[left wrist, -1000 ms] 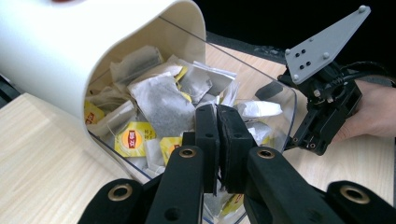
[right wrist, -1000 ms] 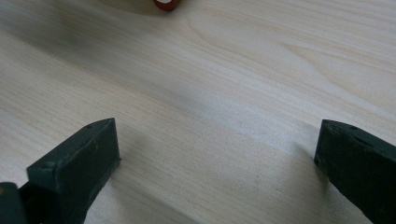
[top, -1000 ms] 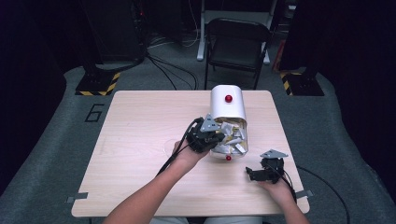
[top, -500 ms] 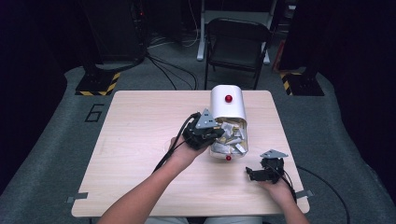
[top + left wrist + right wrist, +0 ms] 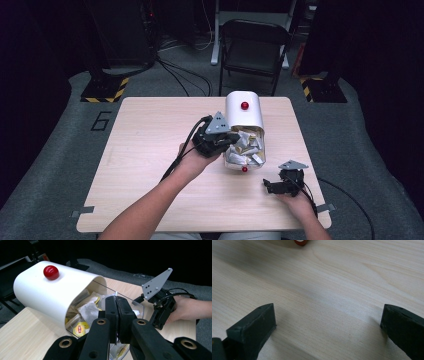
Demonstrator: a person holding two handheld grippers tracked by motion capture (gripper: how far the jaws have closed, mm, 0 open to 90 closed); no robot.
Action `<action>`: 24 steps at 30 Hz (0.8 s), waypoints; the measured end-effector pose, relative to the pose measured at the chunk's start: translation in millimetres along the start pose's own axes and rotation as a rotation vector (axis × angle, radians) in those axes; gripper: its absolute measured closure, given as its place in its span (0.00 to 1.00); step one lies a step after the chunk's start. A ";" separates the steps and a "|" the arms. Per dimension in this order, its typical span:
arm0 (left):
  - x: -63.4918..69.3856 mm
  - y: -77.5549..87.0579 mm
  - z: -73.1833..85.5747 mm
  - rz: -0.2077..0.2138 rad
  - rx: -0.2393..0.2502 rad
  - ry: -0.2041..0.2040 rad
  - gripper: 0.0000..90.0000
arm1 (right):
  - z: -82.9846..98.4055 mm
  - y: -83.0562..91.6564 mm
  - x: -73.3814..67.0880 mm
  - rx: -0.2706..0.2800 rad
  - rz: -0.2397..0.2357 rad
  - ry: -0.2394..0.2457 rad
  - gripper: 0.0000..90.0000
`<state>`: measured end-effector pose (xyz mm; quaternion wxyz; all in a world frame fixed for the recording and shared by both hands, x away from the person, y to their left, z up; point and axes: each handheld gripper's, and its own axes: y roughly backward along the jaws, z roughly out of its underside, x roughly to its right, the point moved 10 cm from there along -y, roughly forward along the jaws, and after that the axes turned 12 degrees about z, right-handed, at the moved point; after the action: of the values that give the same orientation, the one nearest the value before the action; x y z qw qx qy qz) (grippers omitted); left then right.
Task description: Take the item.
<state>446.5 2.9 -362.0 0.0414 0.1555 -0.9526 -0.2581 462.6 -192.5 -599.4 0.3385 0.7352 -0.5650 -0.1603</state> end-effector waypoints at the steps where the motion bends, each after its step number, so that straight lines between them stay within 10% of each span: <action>1: 0.0 0.0 0.0 0.000 0.000 0.000 0.98 | 0.0 0.0 0.0 0.000 0.000 0.000 0.00; 24: 1.2 30.3 -8.9 -0.010 0.030 -0.006 0.98 | 0.0 0.0 0.0 0.000 0.000 0.000 0.00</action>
<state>438.5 23.1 -339.0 0.0347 0.1602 -0.9557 -0.2444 462.5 -192.5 -599.4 0.3386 0.7351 -0.5651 -0.1604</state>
